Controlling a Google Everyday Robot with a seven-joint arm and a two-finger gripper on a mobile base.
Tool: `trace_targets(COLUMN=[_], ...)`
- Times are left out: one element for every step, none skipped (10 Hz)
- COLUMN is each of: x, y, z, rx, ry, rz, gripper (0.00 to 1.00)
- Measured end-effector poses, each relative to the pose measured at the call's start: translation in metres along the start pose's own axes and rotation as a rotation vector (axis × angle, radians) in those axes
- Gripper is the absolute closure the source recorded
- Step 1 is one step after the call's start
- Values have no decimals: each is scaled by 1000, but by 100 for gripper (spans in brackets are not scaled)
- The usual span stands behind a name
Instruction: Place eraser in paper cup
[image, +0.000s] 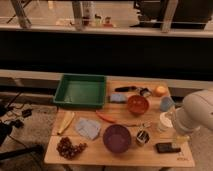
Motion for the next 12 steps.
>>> trace_targets(x=[0, 1, 1, 1, 0, -2, -1, 1, 1, 2, 2, 3], y=[7, 18, 26, 30, 36, 40, 43, 46, 47, 45, 43, 41], z=[0, 2, 5, 8, 14, 21, 26, 33, 42, 47, 54, 60], rx=[-6, -18, -26, -34, -45, -55, -60, -67, -74, -78, -84, -89], ry=[-7, -13, -17, -20, -25, -30, -30, -30, -32, -31, -34, -36], rz=[-1, 0, -2, -4, -10, -13, -13, -9, -7, -8, -4, 1], gripper=[20, 20, 20, 20, 20, 20, 20, 20, 20, 20, 20, 20])
